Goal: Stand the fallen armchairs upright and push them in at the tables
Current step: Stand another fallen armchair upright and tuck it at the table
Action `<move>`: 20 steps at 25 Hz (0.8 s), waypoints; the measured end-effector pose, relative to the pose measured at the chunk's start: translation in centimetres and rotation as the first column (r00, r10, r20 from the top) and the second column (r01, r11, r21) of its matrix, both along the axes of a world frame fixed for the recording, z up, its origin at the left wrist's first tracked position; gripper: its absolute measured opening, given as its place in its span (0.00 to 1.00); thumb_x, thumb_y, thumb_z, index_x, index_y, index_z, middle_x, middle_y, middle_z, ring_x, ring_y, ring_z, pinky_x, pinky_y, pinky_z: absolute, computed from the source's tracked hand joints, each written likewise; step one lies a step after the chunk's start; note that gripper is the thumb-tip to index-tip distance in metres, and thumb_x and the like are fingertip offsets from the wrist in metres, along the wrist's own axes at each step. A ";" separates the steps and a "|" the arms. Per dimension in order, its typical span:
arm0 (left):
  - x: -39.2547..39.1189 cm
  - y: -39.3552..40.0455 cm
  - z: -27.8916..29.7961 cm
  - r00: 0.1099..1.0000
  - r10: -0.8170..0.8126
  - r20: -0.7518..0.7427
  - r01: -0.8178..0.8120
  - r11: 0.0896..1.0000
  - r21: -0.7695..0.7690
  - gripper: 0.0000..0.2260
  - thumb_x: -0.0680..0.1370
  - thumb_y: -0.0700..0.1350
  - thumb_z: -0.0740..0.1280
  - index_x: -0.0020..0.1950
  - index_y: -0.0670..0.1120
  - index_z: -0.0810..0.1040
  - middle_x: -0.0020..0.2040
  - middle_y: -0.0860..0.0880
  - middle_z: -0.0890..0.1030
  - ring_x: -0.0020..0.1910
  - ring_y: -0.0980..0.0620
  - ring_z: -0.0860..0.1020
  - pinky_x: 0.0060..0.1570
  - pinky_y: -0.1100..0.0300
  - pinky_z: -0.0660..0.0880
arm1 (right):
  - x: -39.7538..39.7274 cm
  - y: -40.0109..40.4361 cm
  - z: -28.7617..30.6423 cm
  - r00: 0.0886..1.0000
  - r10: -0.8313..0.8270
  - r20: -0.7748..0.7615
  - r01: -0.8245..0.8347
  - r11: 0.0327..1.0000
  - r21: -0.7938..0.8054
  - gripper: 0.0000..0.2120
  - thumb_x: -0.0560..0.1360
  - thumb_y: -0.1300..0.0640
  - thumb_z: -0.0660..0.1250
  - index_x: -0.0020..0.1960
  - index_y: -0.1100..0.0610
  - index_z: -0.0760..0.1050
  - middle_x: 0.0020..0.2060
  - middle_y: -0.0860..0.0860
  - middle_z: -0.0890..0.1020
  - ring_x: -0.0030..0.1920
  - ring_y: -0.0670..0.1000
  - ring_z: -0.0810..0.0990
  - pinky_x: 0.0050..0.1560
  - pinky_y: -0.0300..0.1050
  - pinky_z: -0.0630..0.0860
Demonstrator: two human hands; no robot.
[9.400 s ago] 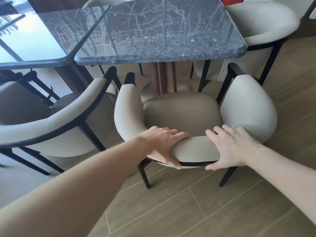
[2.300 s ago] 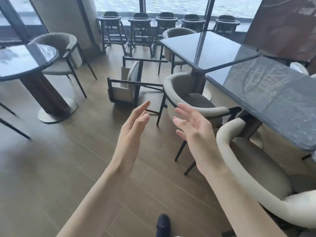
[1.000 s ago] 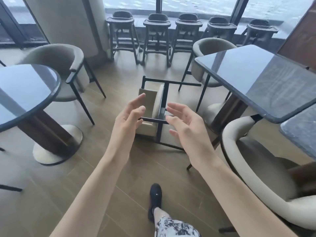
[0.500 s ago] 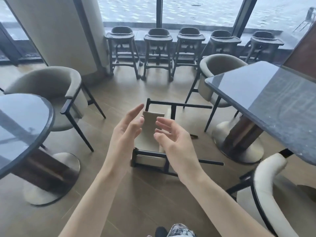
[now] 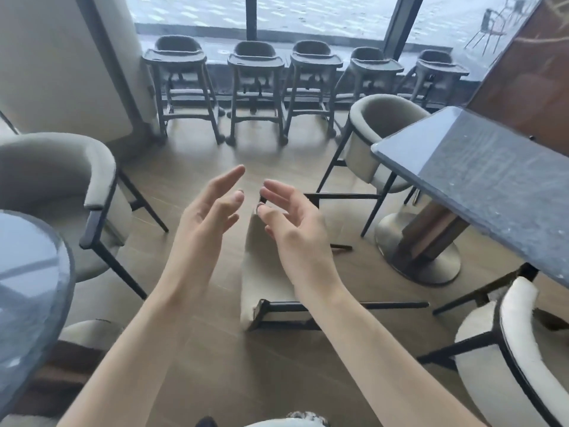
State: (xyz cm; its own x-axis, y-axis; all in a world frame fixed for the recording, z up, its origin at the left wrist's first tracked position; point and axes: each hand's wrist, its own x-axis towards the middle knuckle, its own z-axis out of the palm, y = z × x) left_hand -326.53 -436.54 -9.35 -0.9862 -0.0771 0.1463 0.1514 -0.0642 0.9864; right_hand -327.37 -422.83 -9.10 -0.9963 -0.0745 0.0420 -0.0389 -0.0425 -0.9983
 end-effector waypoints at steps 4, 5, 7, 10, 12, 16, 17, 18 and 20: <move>-3.7 -6.4 0.2 0.994 -0.109 0.015 0.110 0.994 -0.021 0.20 0.72 0.59 0.65 0.64 0.64 0.79 0.67 0.63 0.79 0.68 0.60 0.76 0.70 0.49 0.71 | -2.5 -6.2 0.4 0.992 -0.129 0.001 0.129 0.991 -0.044 0.16 0.77 0.55 0.67 0.64 0.47 0.79 0.58 0.42 0.83 0.55 0.33 0.80 0.60 0.41 0.76; -4.9 -7.2 0.2 0.990 -0.141 0.031 0.141 0.990 -0.011 0.20 0.71 0.59 0.65 0.63 0.64 0.79 0.67 0.62 0.79 0.68 0.60 0.76 0.70 0.49 0.71 | -3.1 -6.9 0.4 0.986 -0.165 0.002 0.164 0.985 -0.047 0.15 0.77 0.55 0.67 0.63 0.46 0.79 0.58 0.42 0.83 0.55 0.33 0.80 0.59 0.41 0.76; -6.8 -8.3 0.2 0.982 -0.181 0.046 0.182 0.983 -0.005 0.20 0.71 0.59 0.65 0.63 0.64 0.79 0.67 0.62 0.79 0.68 0.60 0.76 0.70 0.50 0.71 | -4.2 -7.8 0.6 0.974 -0.225 -0.003 0.224 0.973 -0.046 0.15 0.77 0.54 0.66 0.63 0.46 0.79 0.59 0.42 0.83 0.55 0.33 0.80 0.54 0.38 0.77; -10.8 -8.8 0.3 0.961 -0.272 0.041 0.273 0.962 -0.018 0.20 0.72 0.58 0.65 0.64 0.63 0.78 0.67 0.62 0.79 0.68 0.60 0.75 0.70 0.51 0.71 | -6.7 -8.3 0.9 0.942 -0.336 0.000 0.336 0.941 -0.048 0.15 0.74 0.51 0.66 0.60 0.44 0.79 0.58 0.41 0.83 0.56 0.37 0.81 0.55 0.40 0.78; -13.9 -8.4 0.5 0.945 -0.324 0.041 0.325 0.946 -0.019 0.18 0.73 0.57 0.65 0.63 0.63 0.79 0.67 0.62 0.79 0.68 0.60 0.75 0.69 0.52 0.72 | -8.9 -8.2 0.9 0.916 -0.401 -0.006 0.400 0.915 -0.044 0.14 0.73 0.50 0.65 0.58 0.42 0.79 0.56 0.40 0.83 0.58 0.40 0.81 0.64 0.48 0.77; -19.8 -6.8 0.7 0.909 -0.415 0.038 0.416 0.908 -0.041 0.20 0.71 0.57 0.65 0.63 0.63 0.79 0.66 0.62 0.79 0.68 0.60 0.75 0.68 0.52 0.72 | -14.3 -7.4 0.8 0.868 -0.497 -0.012 0.494 0.865 -0.090 0.14 0.74 0.52 0.66 0.58 0.46 0.80 0.55 0.43 0.84 0.58 0.40 0.81 0.66 0.53 0.75; -21.2 -6.6 0.8 0.903 -0.426 0.051 0.428 0.903 -0.042 0.19 0.72 0.56 0.65 0.63 0.62 0.79 0.66 0.62 0.79 0.68 0.60 0.76 0.69 0.52 0.72 | -15.7 -7.3 0.9 0.860 -0.511 0.007 0.509 0.856 -0.093 0.15 0.74 0.53 0.66 0.59 0.47 0.80 0.55 0.43 0.84 0.58 0.40 0.81 0.66 0.52 0.75; -22.8 -6.5 1.0 0.898 -0.435 0.060 0.438 0.898 -0.047 0.20 0.72 0.56 0.65 0.64 0.62 0.79 0.66 0.62 0.79 0.68 0.60 0.76 0.69 0.52 0.72 | -17.3 -7.2 0.9 0.851 -0.525 0.025 0.525 0.846 -0.091 0.14 0.74 0.53 0.66 0.59 0.48 0.80 0.55 0.43 0.84 0.57 0.40 0.81 0.66 0.52 0.75; -25.9 -6.2 1.0 0.892 -0.449 0.049 0.451 0.890 -0.063 0.21 0.71 0.57 0.66 0.64 0.61 0.79 0.65 0.62 0.80 0.67 0.60 0.76 0.67 0.54 0.72 | -20.4 -6.9 0.6 0.845 -0.534 0.018 0.534 0.842 -0.075 0.12 0.76 0.56 0.67 0.59 0.49 0.80 0.55 0.44 0.84 0.56 0.39 0.81 0.66 0.51 0.76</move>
